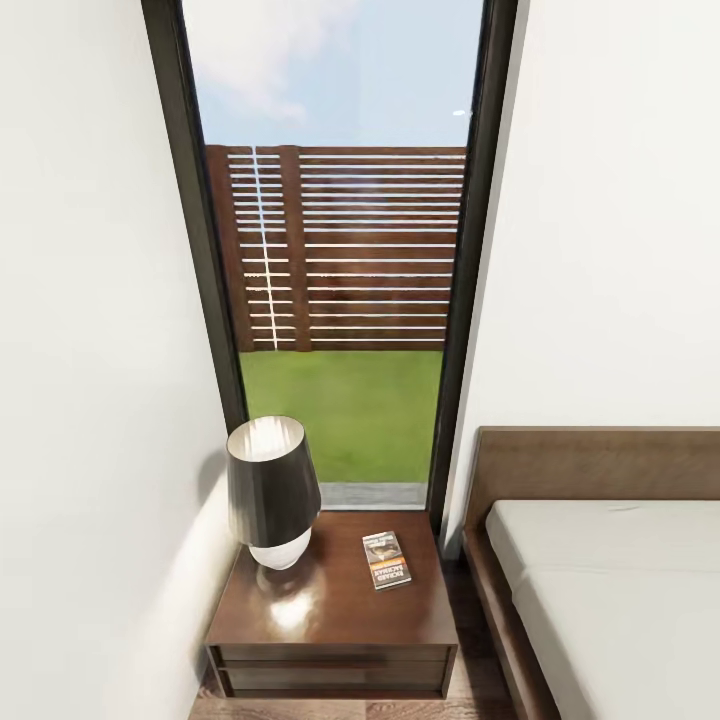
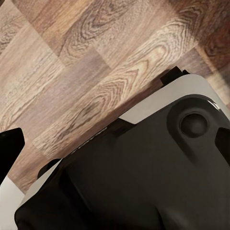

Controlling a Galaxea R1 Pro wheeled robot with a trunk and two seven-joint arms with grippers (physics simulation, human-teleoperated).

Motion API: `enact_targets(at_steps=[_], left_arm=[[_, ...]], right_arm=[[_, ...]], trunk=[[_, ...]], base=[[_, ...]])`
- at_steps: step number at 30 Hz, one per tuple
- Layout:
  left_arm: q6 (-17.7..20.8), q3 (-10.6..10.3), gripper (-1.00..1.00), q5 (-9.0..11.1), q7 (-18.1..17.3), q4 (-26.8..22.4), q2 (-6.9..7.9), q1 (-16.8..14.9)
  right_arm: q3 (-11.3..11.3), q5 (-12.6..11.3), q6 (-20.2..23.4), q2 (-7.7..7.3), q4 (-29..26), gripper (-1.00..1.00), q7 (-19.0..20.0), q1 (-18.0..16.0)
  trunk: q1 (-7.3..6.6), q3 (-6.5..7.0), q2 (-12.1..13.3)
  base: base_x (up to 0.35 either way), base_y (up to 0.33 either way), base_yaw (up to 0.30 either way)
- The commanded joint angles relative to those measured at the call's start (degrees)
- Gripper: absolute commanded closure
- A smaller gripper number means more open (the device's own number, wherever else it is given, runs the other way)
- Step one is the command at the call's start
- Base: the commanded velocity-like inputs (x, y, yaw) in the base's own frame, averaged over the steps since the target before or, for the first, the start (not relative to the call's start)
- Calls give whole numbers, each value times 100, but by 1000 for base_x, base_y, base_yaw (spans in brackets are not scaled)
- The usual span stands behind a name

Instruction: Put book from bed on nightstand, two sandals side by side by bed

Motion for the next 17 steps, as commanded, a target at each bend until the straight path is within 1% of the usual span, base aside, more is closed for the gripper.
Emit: enact_targets(at_steps=[1,6,9,13,17], left_arm=[[-4,45,-100,38,-39,8,-49,-5],[-4,45,-100,38,-39,8,-279,-5],[-4,45,-100,38,-39,8,-385,-5],[-4,45,-100,38,-39,8,-458,-5],[-4,49,-100,38,-39,8,-482,-5]], right_arm=[[47,-61,-9,2,23,-100,46,-9],[48,-61,-10,2,23,-100,46,-9],[47,-61,-11,2,24,-100,46,-9],[47,-61,-11,2,24,-100,46,-9],[47,-61,-11,2,22,-100,46,-9]], trunk=[[1,-7,-5],[1,-7,-5],[1,-7,-5],[1,-7,-5],[1,-7,-5]], base=[[0,0,0],[0,0,0],[0,0,0],[0,0,0],[0,0,0]])
